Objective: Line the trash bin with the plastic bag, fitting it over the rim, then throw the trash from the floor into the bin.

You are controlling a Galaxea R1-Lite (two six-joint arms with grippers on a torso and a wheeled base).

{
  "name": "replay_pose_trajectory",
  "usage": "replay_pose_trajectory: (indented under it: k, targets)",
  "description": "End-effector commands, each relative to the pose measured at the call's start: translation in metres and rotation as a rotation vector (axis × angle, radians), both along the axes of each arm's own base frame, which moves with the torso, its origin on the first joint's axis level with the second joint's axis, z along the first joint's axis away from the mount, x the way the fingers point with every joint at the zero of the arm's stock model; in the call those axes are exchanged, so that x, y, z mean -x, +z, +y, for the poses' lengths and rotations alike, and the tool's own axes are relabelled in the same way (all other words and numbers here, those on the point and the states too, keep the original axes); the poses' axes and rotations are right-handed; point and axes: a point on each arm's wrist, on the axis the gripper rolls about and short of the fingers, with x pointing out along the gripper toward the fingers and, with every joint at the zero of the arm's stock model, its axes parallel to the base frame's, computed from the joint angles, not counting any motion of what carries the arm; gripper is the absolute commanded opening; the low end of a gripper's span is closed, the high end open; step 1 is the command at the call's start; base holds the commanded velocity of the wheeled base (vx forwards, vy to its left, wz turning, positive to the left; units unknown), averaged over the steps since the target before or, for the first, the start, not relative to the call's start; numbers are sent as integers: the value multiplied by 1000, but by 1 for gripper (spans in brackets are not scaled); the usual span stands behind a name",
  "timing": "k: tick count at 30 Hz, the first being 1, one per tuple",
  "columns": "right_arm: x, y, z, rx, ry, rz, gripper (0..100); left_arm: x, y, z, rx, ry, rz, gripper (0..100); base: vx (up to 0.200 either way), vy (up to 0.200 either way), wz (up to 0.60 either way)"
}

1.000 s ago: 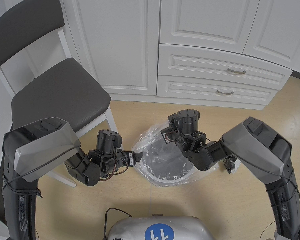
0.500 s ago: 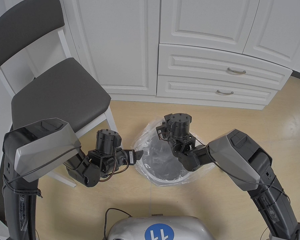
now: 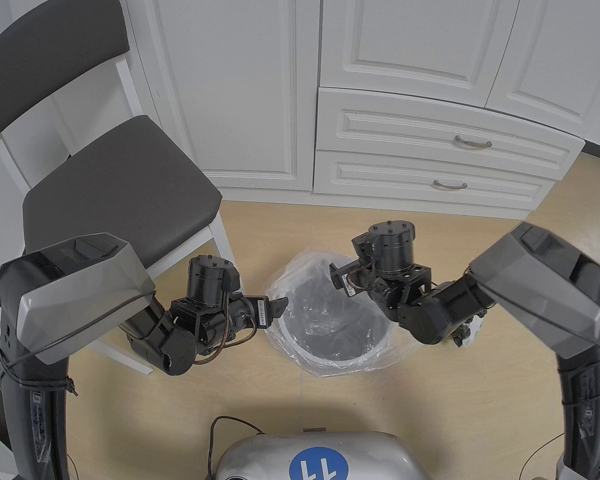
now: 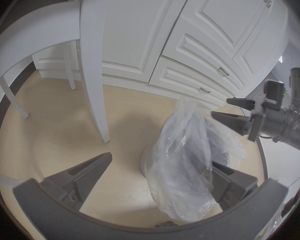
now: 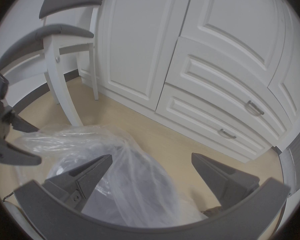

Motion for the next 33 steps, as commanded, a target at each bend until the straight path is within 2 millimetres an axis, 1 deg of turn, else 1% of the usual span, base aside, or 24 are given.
replay_pose_trajectory:
  k: [1, 2, 3, 5, 6, 7, 8, 10, 11, 12, 14, 16, 18, 20, 23, 24, 25, 26, 27, 29, 31, 32, 33]
  targets:
    - [49, 47, -37, -71, -3, -10, 100, 6, 13, 1, 16, -12, -23, 100, 0, 0, 0]
    - [60, 36, -41, -82, -14, 28, 100, 6, 14, 0, 16, -14, -23, 100, 0, 0, 0]
    - [65, 28, -44, -89, -22, 56, 100, 6, 14, 0, 16, -14, -24, 100, 0, 0, 0]
    - [72, 14, -47, -116, -37, 99, 100, 5, 15, -1, 18, -17, -27, 100, 0, 0, 0]
    - [72, 13, -48, -121, -39, 99, 100, 5, 15, -1, 18, -17, -27, 100, 0, 0, 0]
    - [75, 0, -48, -162, -55, 125, 100, 5, 16, -2, 18, -20, -27, 100, 0, 0, 0]
    - [75, 0, -48, -162, -55, 125, 100, 5, 16, -2, 18, -20, -27, 100, 0, 0, 0]
    - [71, -20, -50, -223, -92, 150, 100, 6, 18, -5, 18, -28, -29, 100, 0, 0, 0]
    - [71, -20, -50, -223, -92, 150, 100, 6, 18, -5, 18, -28, -29, 100, 0, 0, 0]
    - [68, -30, -52, -250, -108, 158, 100, 6, 18, -9, 12, -36, -20, 100, 0, 0, 0]
    - [63, -42, -55, -262, -129, 167, 100, 6, 17, -12, -6, -43, 14, 100, 0, 0, 0]
    - [63, -47, -55, -255, -129, 173, 100, 6, 16, -13, -21, -42, 44, 100, 0, 0, 0]
    - [63, -46, -55, -254, -129, 173, 100, 6, 15, -13, -27, -42, 55, 100, 0, 0, 0]
    - [66, -47, -52, -248, -119, 182, 100, 2, 16, -15, -34, -33, 63, 100, 0, 0, 0]
    - [68, -55, -47, -233, -111, 200, 100, 1, 10, -15, -46, -29, 80, 100, 0, 0, 0]
    - [68, -55, -47, -233, -111, 200, 100, 1, 10, -15, -46, -29, 80, 100, 0, 0, 0]
    - [63, -66, -46, -228, -115, 209, 100, -5, 12, -16, -41, -14, 63, 100, 0, 0, 0]
    - [63, -66, -46, -228, -115, 209, 100, -5, 12, -16, -41, -14, 63, 100, 0, 0, 0]
    - [57, -75, -44, -228, -125, 210, 100, -9, 13, -17, -48, 6, 55, 100, 0, 0, 0]
    - [45, -79, -42, -241, -148, 187, 100, -15, 9, -20, -58, 36, 54, 100, 0, 0, 0]
    - [43, -81, -43, -240, -162, 182, 100, -16, 8, -21, -62, 46, 52, 100, 0, 0, 0]
    - [32, -78, -50, -249, -213, 145, 100, -21, 4, -23, -73, 84, 45, 100, 0, 0, 0]
    - [32, -78, -50, -249, -213, 145, 100, -21, 4, -23, -73, 84, 45, 100, 0, 0, 0]
